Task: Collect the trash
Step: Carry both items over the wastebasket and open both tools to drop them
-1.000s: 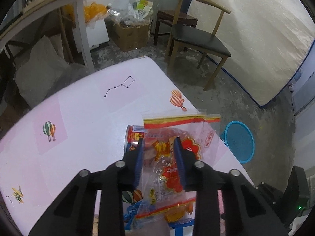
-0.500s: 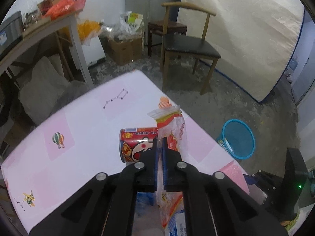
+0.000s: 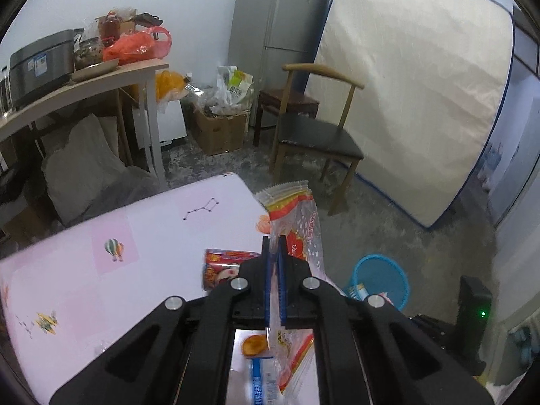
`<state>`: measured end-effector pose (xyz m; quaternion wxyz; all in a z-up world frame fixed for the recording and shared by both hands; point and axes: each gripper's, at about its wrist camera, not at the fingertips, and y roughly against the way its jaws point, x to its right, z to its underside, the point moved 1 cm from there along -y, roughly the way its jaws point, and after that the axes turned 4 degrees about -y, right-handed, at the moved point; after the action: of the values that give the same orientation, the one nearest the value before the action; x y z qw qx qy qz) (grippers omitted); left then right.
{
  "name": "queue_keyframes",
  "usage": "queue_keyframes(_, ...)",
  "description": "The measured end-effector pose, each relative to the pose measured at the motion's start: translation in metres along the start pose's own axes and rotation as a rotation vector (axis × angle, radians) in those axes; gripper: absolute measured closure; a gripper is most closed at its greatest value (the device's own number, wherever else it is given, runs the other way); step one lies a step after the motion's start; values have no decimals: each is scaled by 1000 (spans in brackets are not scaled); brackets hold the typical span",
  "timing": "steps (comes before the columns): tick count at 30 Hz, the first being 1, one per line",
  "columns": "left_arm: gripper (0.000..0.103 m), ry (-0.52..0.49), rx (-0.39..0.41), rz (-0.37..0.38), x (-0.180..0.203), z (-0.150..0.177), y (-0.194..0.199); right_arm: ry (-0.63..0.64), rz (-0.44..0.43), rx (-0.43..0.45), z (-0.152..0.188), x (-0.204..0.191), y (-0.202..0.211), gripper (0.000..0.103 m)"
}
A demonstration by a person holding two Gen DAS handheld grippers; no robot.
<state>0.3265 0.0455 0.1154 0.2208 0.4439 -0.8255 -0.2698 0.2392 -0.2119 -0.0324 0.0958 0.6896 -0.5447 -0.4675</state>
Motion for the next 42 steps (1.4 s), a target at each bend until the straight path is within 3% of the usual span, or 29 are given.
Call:
queue_keyframes(5,100,48,7,64,28,4,-7,-81,12,63,-9,40,35,38)
queue_keyframes(9,100,79,-24,144,66,3,-36,-176,94,137,-10,95,76,38)
queue_keyframes(12,100,84,-79,205,105,3,-73,-264,156,169,-6,137,101,38)
queue_keyframes(17,100,-4,-220,223,190,8,-149,-449,247,197,5,221,133,38)
queue_keyframes(25,100,-125,-408,176,294,46,-280,-656,264,95,14,323,101,38)
queue_keyframes(31,99,-165,-512,138,333,69,-354,-686,293,20,2,368,70,37)
queue_keyframes(35,99,-167,-512,124,345,67,-382,-693,319,23,-9,385,65,34)
queue_keyframes(36,96,-167,-507,116,347,66,-388,-695,321,24,-13,390,61,32)
queue_keyframes(38,77,-158,-529,112,350,70,-401,-710,324,36,-20,405,49,26)
queue_keyframes(39,57,-140,-549,98,348,72,-407,-714,331,34,-20,410,43,22)
queue_keyframes(40,47,-127,-561,79,346,74,-410,-723,355,25,-18,416,37,21)
queue_keyframes(42,46,-108,-561,81,340,75,-407,-745,372,17,-13,426,30,21)
